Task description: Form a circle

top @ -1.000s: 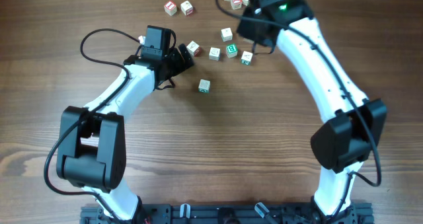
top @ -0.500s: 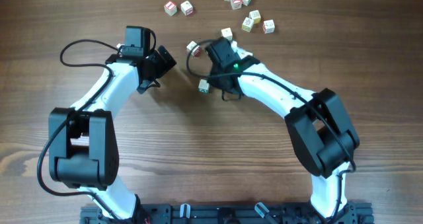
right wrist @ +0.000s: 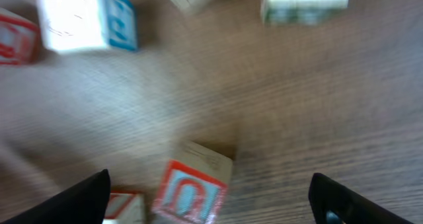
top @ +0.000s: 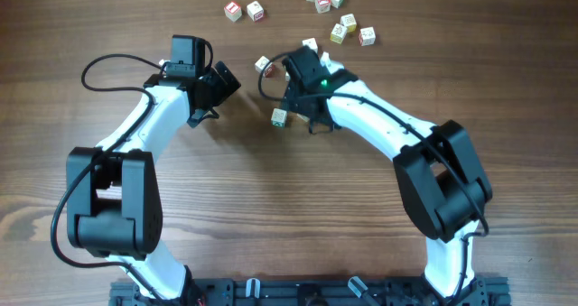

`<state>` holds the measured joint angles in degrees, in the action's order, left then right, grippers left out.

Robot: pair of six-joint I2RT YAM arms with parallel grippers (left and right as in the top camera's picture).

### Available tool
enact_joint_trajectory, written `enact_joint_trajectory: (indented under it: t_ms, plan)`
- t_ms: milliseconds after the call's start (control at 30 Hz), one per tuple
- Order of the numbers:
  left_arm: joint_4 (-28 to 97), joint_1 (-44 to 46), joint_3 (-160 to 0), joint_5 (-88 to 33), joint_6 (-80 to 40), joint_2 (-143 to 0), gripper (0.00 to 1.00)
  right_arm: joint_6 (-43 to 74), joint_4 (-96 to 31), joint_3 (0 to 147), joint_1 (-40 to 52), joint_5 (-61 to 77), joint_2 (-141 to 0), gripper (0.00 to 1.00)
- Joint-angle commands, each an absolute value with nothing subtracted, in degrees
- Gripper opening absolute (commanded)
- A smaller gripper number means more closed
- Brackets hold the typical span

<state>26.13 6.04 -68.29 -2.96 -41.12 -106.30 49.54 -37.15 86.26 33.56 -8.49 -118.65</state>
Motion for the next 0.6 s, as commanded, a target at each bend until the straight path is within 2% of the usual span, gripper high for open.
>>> enact_joint_trajectory:
  t_ms: [0,167,367,433,567]
  plan:
    - [25.7,6.7,-67.9,-3.2,-42.5,-106.6,1.0,40.2,-35.9,92.4,32.9,-13.5,-112.0,0.99]
    - [25.0,7.8,-67.9,-3.2,-42.5,-106.6,1.0,33.8,-30.6,93.1,28.5,-13.6,-113.1,0.97]
    - [24.4,8.3,-67.9,-3.2,-42.5,-106.6,1.0,23.9,-23.7,93.1,22.3,-1.7,-122.0,0.91]
    - [24.1,8.3,-67.9,-3.2,-42.5,-106.6,1.0,21.1,-22.8,93.1,21.8,2.5,-124.3,0.85]
    - [23.5,8.7,-67.9,-3.2,-43.0,-106.6,1.0,18.0,-20.0,93.1,23.5,1.1,-125.9,0.85]
